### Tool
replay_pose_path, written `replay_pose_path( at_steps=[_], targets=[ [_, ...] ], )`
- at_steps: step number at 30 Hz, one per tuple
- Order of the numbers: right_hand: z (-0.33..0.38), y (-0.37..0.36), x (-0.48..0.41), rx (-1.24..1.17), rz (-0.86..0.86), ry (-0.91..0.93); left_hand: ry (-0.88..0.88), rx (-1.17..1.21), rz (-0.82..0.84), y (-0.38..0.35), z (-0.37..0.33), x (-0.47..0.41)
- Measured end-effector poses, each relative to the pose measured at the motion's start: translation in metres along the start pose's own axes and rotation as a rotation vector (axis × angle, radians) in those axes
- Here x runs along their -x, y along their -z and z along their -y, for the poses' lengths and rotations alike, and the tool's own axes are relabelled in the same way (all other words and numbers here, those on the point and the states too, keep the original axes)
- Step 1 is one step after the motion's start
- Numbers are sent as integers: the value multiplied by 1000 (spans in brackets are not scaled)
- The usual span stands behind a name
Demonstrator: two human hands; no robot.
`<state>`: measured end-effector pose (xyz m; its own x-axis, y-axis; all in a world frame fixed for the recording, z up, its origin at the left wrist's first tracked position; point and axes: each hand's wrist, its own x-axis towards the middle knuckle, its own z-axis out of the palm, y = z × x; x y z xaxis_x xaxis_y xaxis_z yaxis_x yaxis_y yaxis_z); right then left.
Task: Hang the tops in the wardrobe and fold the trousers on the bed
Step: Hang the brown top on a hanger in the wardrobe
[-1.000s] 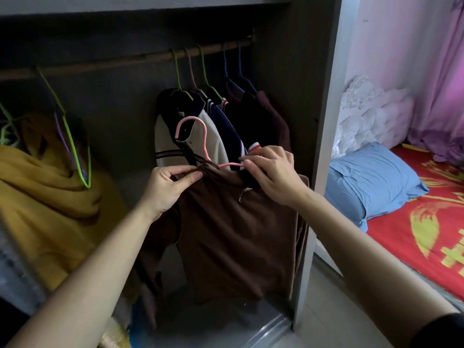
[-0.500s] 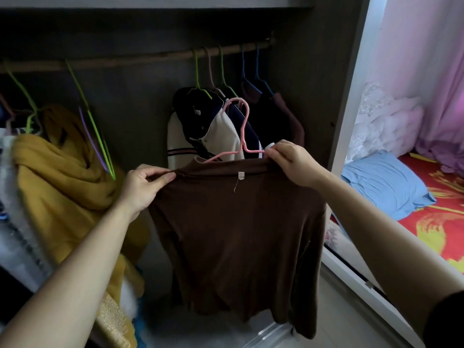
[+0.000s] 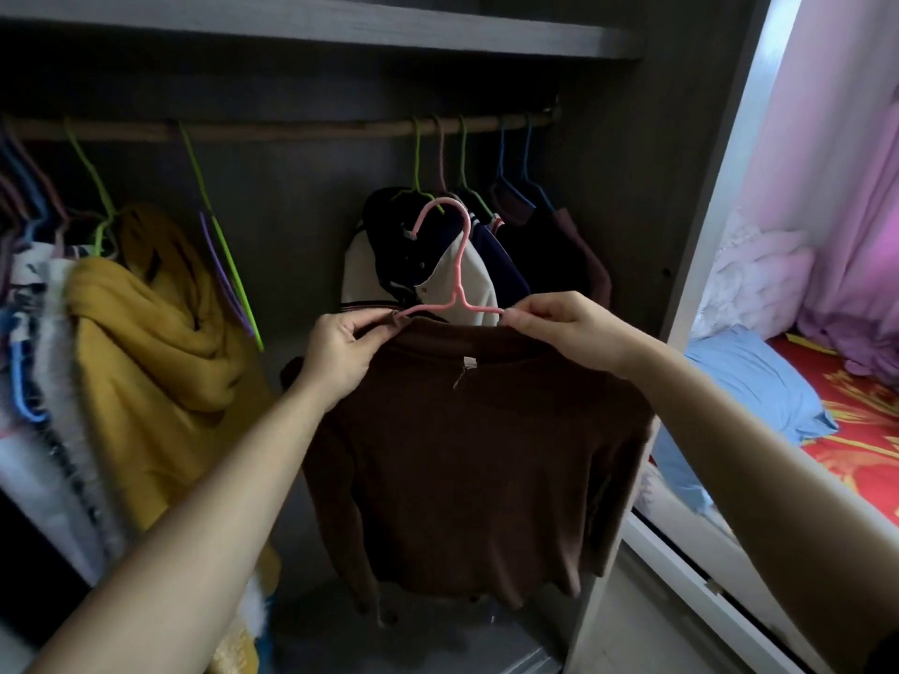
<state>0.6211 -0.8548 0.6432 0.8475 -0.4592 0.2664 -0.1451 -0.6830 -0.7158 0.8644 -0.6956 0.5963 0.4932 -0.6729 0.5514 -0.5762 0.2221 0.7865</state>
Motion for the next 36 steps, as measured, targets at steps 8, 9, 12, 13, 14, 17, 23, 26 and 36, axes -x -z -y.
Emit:
replay_pose_path(
  at_steps=[8, 9, 12, 13, 14, 17, 23, 26, 36],
  targets=[
    [39, -8, -28, 300, -301, 33, -91, -681, 32, 22, 0, -59],
    [45, -10, -36, 344, -336, 41, -122, -782, 2, 28, -3, -69],
    [59, -14, -64, 397, -394, 6, -195, -974, -106, 49, -14, -95],
    [62, -14, -75, 386, -407, -16, -201, -1038, -118, 56, -17, -103],
    [65, -12, -87, 367, -420, -36, -198, -1099, -119, 64, -18, -112],
    [73, -7, -126, 305, -434, -67, -162, -1230, -114, 81, -23, -139],
    [78, -7, -212, 171, -443, -71, -97, -1344, -132, 90, -24, -184],
    [69, -18, -244, 167, -403, -74, -50, -1401, -83, 92, -14, -197],
    [46, -35, -263, 86, -276, -110, -98, -1366, -145, 89, 5, -198]
  ],
)
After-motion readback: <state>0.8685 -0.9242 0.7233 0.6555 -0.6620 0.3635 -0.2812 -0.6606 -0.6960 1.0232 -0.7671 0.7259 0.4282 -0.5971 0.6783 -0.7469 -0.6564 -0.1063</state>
